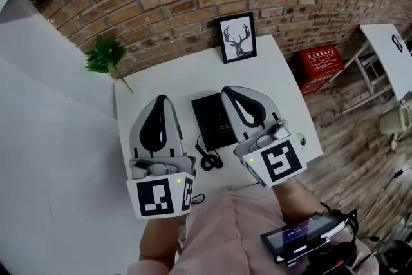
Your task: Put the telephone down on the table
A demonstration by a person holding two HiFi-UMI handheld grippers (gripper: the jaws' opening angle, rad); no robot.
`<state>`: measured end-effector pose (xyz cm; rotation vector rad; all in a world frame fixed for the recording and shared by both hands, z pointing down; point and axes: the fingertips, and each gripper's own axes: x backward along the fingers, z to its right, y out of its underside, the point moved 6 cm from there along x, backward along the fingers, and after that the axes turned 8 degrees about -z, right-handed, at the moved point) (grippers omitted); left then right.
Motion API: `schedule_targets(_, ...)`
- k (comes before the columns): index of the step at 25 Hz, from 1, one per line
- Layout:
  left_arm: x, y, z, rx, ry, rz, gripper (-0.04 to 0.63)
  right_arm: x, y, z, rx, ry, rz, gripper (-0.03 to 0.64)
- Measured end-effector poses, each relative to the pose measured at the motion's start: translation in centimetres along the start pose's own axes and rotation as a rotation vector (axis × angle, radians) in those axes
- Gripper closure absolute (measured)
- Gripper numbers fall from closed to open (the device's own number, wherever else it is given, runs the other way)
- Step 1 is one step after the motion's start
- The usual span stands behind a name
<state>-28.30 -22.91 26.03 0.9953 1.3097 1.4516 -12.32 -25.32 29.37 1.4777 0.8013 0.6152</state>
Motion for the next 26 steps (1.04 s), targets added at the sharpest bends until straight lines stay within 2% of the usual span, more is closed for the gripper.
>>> schedule_targets(7, -0.01, 0.3, 0.65, -0.004, 0.015, -0.015, 0.595, 0.21, -0.39, 0.47, 0.025, 0.025, 0.018, 0.612)
schedule_targets(12, 0.04, 0.17, 0.75, -0.029, 0.011, -0.006, 0.595, 0.4, -0.2, 0.51, 0.029, 0.038, -0.024, 0.612)
schedule_targets(20, 0.28, 0.31, 0.85, -0.029, 0.017, -0.008, 0.595, 0.45, -0.71, -0.01, 0.022, 0.038, -0.002, 0.612)
schedule_targets(26, 0.53, 0.37, 1.06, -0.039, 0.021, -0.014, 0.595, 0.88, -0.33, 0.84, 0.067, 0.071, 0.001, 0.612)
